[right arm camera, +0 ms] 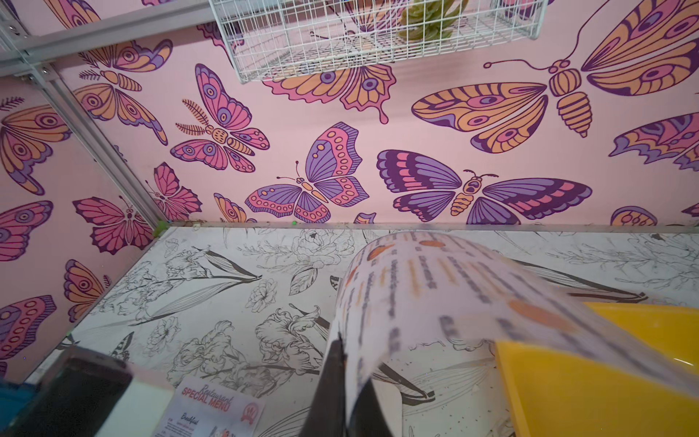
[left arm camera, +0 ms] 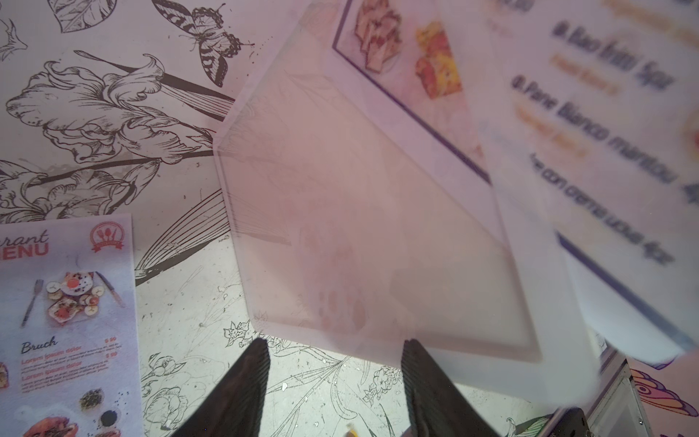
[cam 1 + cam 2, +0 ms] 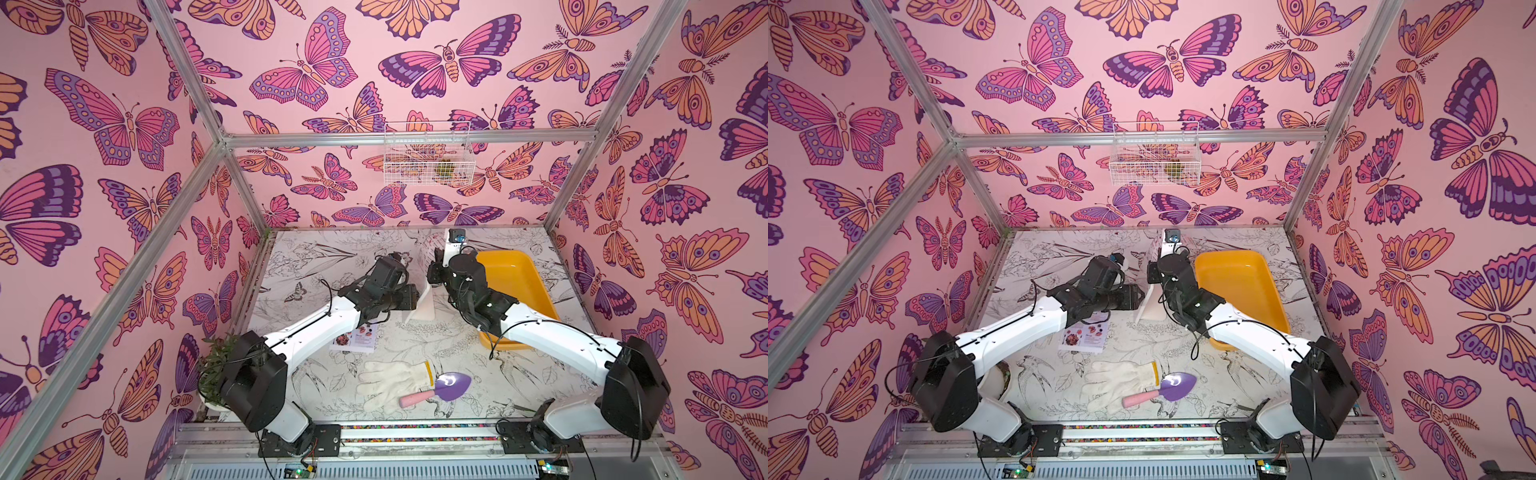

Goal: Replace the menus in the menu holders
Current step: Insert the menu into the menu holder.

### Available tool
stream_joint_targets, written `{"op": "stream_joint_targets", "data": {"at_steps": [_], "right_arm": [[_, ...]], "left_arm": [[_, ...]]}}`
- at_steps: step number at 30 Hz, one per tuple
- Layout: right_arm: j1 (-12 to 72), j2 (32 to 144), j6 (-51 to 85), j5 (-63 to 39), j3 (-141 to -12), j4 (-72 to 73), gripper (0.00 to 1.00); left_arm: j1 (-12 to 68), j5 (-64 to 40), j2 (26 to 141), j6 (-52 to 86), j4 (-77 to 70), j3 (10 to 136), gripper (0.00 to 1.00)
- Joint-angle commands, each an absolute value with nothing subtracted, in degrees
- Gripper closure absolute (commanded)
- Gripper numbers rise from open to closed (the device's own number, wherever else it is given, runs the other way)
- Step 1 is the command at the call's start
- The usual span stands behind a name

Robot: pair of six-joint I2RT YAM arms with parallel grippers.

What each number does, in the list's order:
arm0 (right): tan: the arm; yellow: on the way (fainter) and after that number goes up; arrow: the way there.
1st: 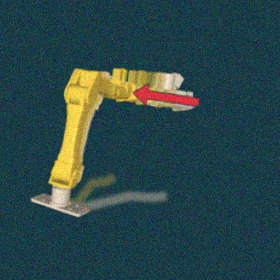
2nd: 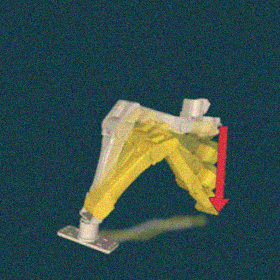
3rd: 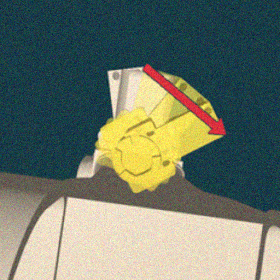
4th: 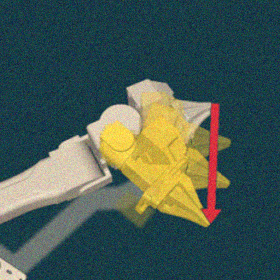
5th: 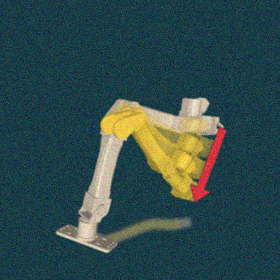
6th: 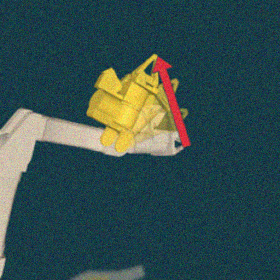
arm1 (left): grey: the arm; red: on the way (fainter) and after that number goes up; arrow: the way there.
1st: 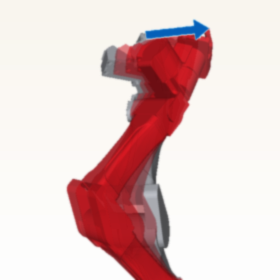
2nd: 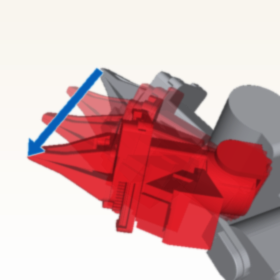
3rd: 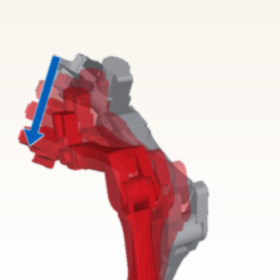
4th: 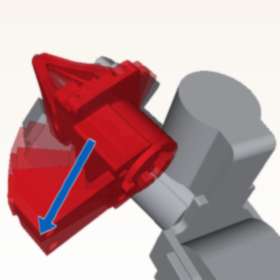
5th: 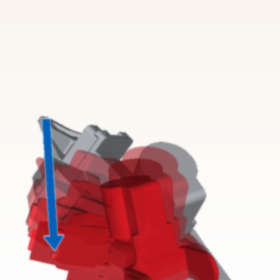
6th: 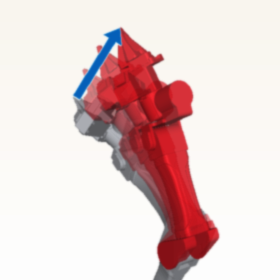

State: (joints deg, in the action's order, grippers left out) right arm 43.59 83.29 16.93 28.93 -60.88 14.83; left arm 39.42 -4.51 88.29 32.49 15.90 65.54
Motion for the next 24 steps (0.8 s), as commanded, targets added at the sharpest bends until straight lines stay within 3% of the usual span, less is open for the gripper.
{"op": "stream_joint_targets", "data": {"at_steps": [1,13,24], "right_arm": [[43.82,84.11,18.54,29.26,-60.04,17.82,1.00],[46.14,86.12,20.97,33.84,-60.76,18.04,1.00],[47.28,85.19,17.83,38.13,-53.83,29.82,1.00]], "left_arm": [[39.70,-4.54,87.10,32.95,14.98,63.81,0.41],[39.99,-6.60,88.18,29.05,13.45,62.74,0.42],[39.99,-8.26,89.49,29.87,12.01,62.94,0.42]]}}
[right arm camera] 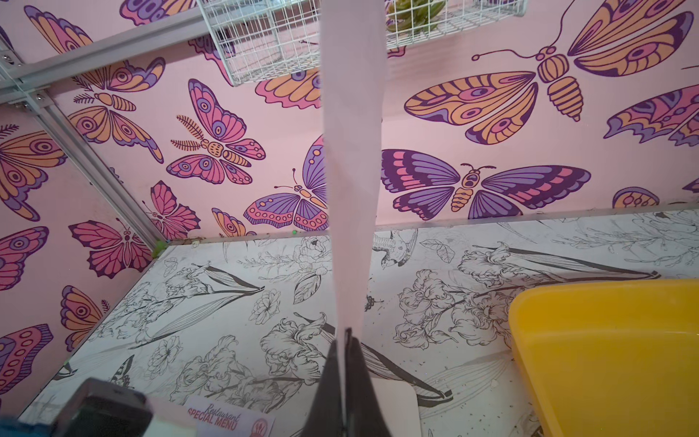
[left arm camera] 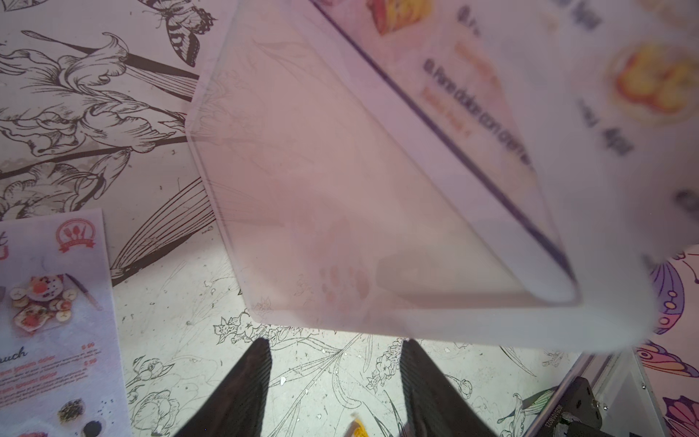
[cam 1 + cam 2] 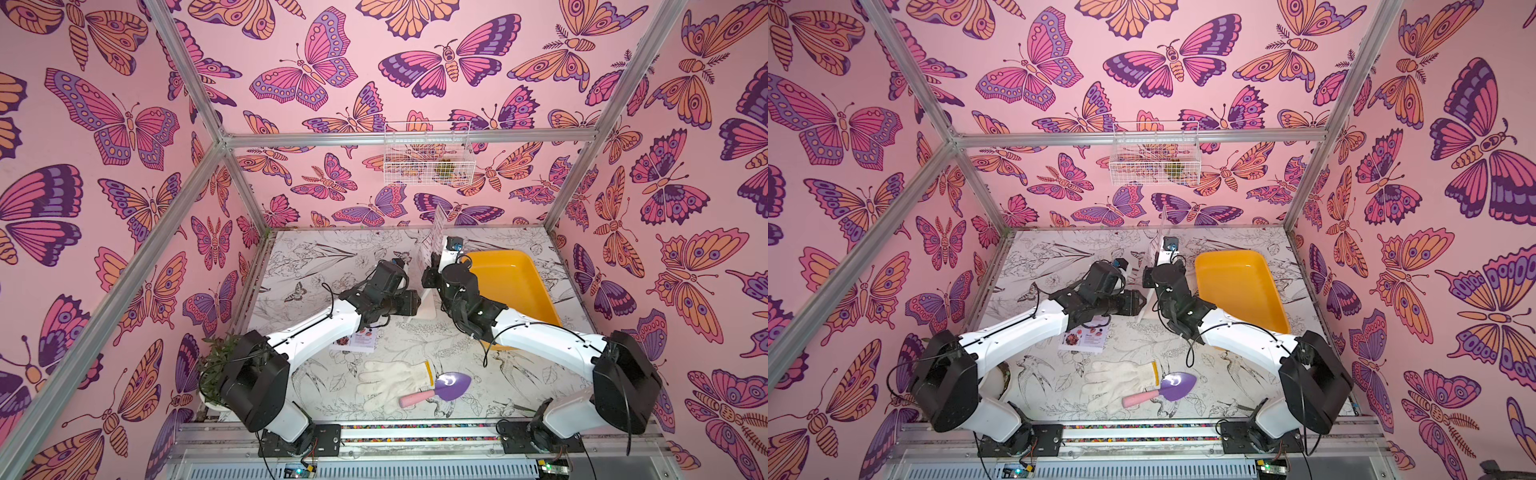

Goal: Replace the menus in the menu holders
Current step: Insert the menu into the menu holder.

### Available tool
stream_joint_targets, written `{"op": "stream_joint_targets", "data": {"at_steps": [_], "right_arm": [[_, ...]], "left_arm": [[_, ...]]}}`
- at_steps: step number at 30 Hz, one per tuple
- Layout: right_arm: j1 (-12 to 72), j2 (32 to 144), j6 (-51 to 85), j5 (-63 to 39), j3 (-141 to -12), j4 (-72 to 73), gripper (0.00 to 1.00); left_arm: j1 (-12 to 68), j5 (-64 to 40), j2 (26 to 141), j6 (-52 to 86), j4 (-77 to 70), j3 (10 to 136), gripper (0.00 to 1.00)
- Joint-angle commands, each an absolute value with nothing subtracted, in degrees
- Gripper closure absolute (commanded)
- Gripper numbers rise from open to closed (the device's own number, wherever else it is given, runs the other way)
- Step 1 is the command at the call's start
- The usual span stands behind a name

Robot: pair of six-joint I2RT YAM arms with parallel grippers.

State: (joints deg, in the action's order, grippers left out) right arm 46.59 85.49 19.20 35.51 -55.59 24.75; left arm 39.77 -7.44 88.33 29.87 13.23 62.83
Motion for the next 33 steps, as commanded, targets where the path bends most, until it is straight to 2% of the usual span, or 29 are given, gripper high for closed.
{"op": "stream_joint_targets", "data": {"at_steps": [1,16,24,28,33], "right_arm": [[47.50,85.19,17.51,38.44,-53.14,31.04,1.00],[49.04,86.57,15.30,39.90,-49.24,40.15,1.00],[49.48,86.32,15.26,39.56,-49.85,36.33,0.95],[49.43,86.01,15.90,38.83,-49.66,35.26,0.90],[49.31,83.88,15.71,40.25,-50.86,30.52,0.69]], "left_arm": [[39.99,-8.26,89.67,30.34,11.64,62.80,0.42],[39.99,-5.65,89.55,33.08,10.71,61.52,0.42],[39.65,-4.57,89.15,32.90,10.66,61.74,0.42],[39.13,-4.28,89.03,32.77,10.73,61.87,0.42],[38.77,-3.86,88.86,32.41,11.23,62.40,0.42]]}}
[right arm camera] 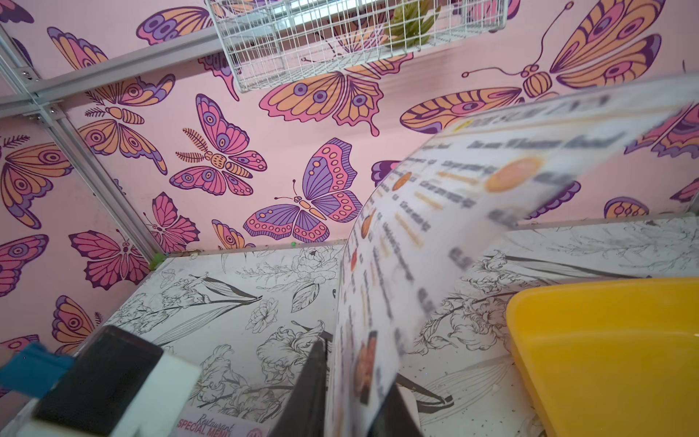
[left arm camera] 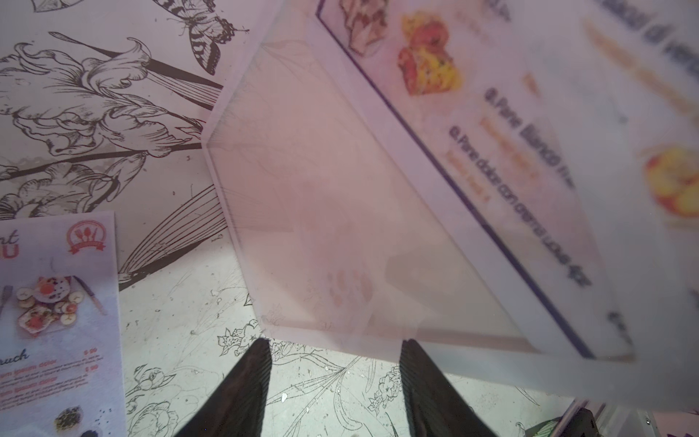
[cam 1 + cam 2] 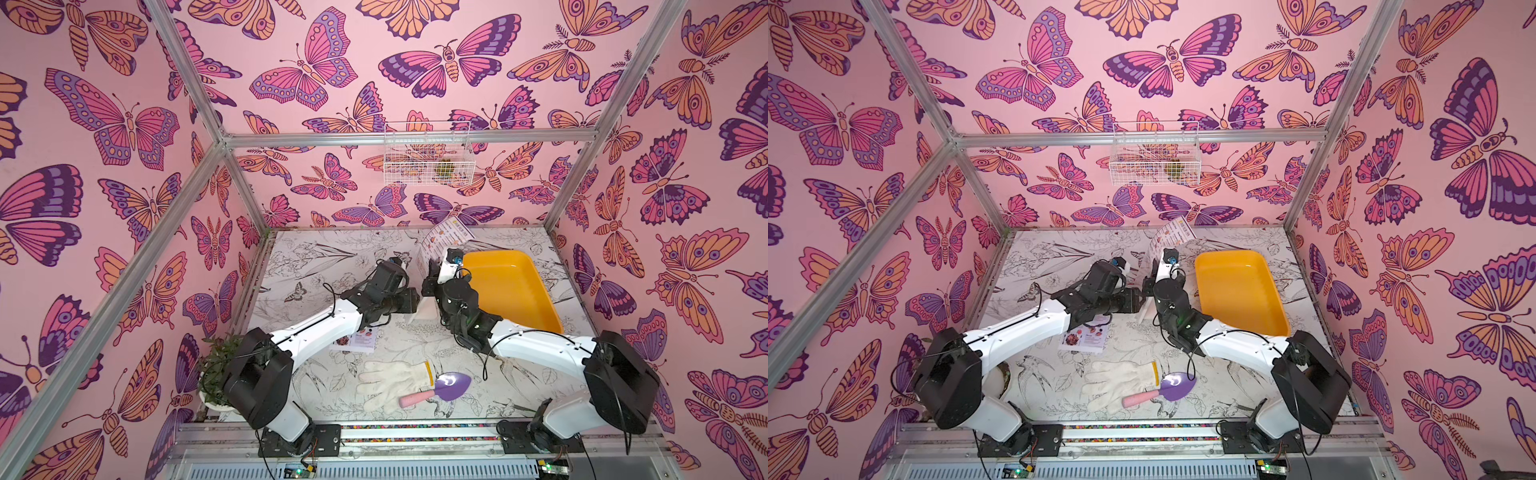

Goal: Replace the menus in the menu holders
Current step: Insert the menu into the menu holder.

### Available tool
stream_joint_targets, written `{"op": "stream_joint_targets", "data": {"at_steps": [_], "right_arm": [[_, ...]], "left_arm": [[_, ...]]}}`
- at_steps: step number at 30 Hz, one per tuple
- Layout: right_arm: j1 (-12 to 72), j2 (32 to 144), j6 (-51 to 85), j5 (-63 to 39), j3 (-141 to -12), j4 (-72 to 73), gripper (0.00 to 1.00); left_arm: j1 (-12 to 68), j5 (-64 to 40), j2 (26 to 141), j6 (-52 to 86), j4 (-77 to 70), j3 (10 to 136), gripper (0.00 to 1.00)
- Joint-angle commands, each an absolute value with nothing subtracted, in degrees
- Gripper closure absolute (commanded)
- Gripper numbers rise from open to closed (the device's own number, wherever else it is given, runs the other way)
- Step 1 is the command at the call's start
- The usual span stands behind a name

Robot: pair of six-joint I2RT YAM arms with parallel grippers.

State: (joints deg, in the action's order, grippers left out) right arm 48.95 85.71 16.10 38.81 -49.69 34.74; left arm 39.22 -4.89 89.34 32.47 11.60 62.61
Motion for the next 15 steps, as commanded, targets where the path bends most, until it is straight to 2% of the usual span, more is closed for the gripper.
{"op": "stream_joint_targets", "data": {"at_steps": [1,9,15], "right_arm": [[49.24,83.36,15.44,40.51,-51.21,29.60,0.65],[45.86,81.65,16.77,33.53,-55.50,22.42,0.49],[41.49,81.30,22.99,27.21,-56.50,20.05,0.47]], "left_arm": [[38.67,-3.78,88.87,32.34,11.26,62.40,0.42],[38.58,-3.25,89.19,32.23,11.62,62.84,0.42],[38.57,-3.25,89.35,31.73,12.31,63.58,0.42]]}}
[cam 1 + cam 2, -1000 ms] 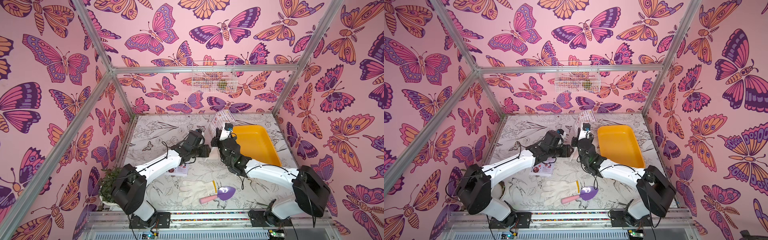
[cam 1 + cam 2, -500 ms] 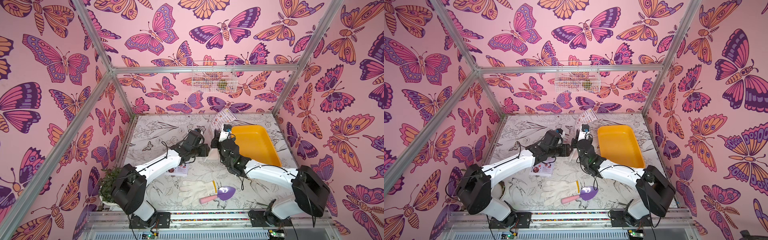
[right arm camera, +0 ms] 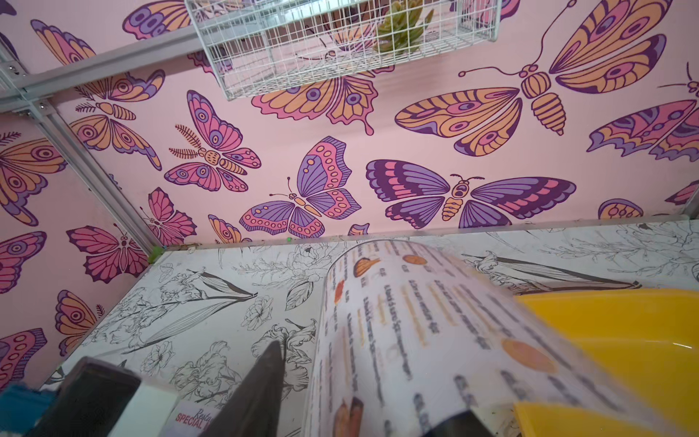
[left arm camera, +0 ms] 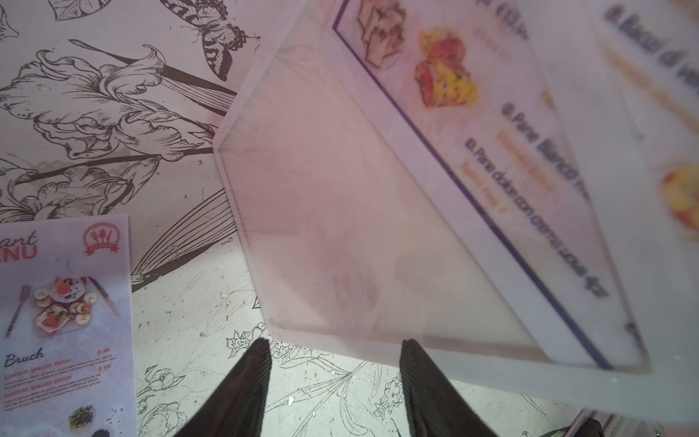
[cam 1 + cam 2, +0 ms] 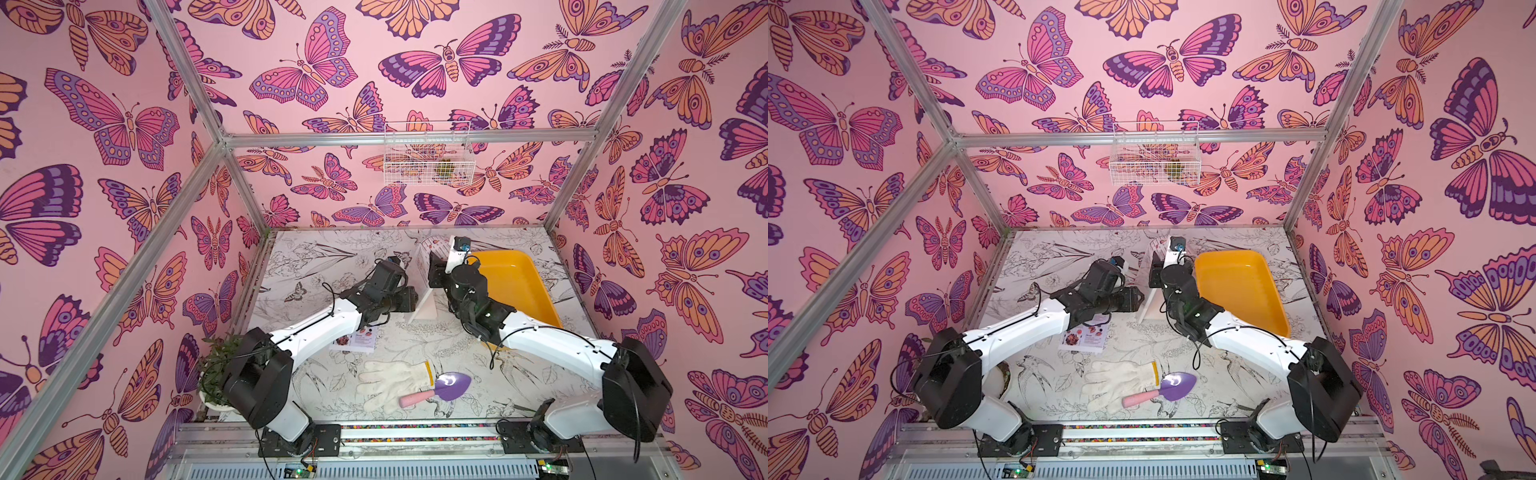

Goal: Replace the menus in the menu holders
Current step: Insert the menu into the menu holder.

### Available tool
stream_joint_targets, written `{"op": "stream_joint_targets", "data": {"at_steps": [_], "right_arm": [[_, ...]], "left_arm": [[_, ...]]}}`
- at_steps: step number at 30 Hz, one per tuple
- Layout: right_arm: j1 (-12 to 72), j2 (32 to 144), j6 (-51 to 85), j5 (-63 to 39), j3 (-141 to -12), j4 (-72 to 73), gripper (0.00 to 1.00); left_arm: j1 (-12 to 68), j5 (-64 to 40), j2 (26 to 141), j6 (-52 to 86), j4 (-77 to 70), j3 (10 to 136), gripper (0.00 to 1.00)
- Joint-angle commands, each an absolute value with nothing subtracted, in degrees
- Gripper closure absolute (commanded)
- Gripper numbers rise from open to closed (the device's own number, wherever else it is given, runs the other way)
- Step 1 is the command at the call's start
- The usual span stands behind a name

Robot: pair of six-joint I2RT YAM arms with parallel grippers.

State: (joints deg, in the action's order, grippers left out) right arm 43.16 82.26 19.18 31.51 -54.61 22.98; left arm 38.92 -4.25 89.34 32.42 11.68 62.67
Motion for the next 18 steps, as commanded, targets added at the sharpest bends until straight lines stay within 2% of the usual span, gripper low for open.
{"op": "stream_joint_targets", "data": {"at_steps": [1,9,18], "right_arm": [[40.81,81.22,24.04,26.16,-56.67,19.83,0.47],[37.93,80.13,27.53,21.36,-56.80,21.12,0.46],[35.21,78.75,30.33,16.25,-57.21,21.61,0.41]], "left_arm": [[38.54,-3.25,89.46,31.60,12.42,63.79,0.42],[38.32,-3.60,90.27,31.58,12.45,64.49,0.42],[38.32,-3.79,90.46,31.61,12.40,64.47,0.42]]}}
